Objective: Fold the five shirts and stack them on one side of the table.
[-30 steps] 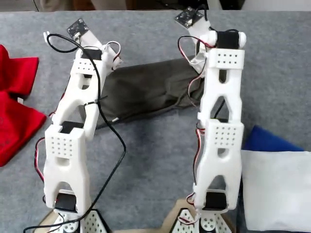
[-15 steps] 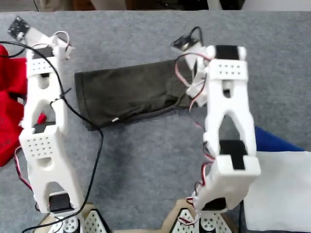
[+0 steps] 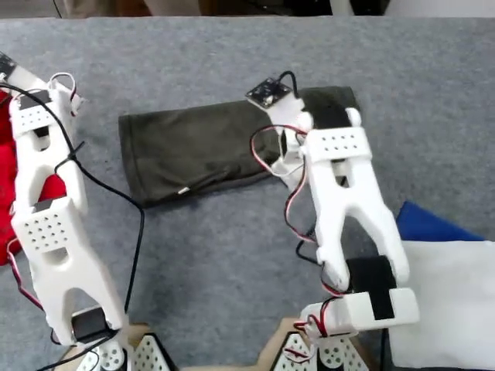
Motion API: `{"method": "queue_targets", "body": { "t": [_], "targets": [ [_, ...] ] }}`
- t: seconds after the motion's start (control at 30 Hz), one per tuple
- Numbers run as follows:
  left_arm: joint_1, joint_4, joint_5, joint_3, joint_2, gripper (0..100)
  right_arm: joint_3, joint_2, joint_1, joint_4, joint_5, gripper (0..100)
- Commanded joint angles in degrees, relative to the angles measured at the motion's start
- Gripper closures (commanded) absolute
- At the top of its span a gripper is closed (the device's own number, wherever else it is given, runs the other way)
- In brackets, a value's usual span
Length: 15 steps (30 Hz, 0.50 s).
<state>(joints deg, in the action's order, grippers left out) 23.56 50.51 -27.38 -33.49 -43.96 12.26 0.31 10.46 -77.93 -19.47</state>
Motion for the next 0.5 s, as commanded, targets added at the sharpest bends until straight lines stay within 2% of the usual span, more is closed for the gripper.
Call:
{"method": "queue_targets", "body": {
  "t": [0.0,0.47],
  "targets": [
    [0.79,-0.18,0.18,-0.62,0.92,98,-1.63,1.98,0.57,2.55,5.54,82.8],
    [0.62,-0.35,0.44,-0.70,0.92,98,-22.99,19.82,-0.40,0.70,6.42,82.8]
  ]
}}
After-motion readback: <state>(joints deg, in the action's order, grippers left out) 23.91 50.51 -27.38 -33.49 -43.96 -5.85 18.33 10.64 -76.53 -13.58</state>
